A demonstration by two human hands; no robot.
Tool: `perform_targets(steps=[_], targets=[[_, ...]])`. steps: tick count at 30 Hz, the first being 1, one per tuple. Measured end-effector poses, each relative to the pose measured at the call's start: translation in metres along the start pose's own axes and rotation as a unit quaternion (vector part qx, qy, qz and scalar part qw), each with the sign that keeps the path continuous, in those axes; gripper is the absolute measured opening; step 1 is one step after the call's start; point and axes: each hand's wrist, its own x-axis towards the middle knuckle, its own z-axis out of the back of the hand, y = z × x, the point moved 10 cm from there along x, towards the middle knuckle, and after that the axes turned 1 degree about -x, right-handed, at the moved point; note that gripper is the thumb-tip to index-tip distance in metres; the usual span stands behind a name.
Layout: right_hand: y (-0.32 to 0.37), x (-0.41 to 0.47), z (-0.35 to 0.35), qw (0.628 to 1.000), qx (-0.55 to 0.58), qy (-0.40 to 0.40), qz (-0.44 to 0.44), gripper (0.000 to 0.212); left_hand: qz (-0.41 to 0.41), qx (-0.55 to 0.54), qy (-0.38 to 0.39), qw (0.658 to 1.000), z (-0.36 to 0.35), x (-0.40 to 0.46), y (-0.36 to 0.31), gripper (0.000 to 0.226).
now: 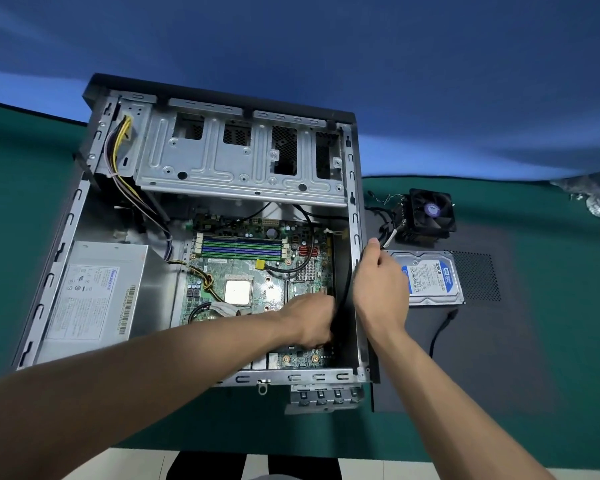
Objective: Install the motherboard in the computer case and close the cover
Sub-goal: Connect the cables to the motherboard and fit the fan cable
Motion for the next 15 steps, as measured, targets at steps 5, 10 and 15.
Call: perform_targets(steps=[5,10,15], targets=[[0.001,0.000,-0.001,1.000,-0.002,0.001,0.002,0.052,0.017,-0.017,-0.015,1.000,0.005,-0.003,-0.005,0.028],[0.002,-0.001,0.000,1.000,-0.002,-0.001,-0.005,0.050,0.030,-0.050,0.004,0.998,-0.001,0.001,-0.002,0.012],[0.000,0.000,0.000,1.000,0.002,-0.002,-0.007,0.049,0.033,-0.135,0.057,0.989,-0.010,-0.002,0.005,0.007]])
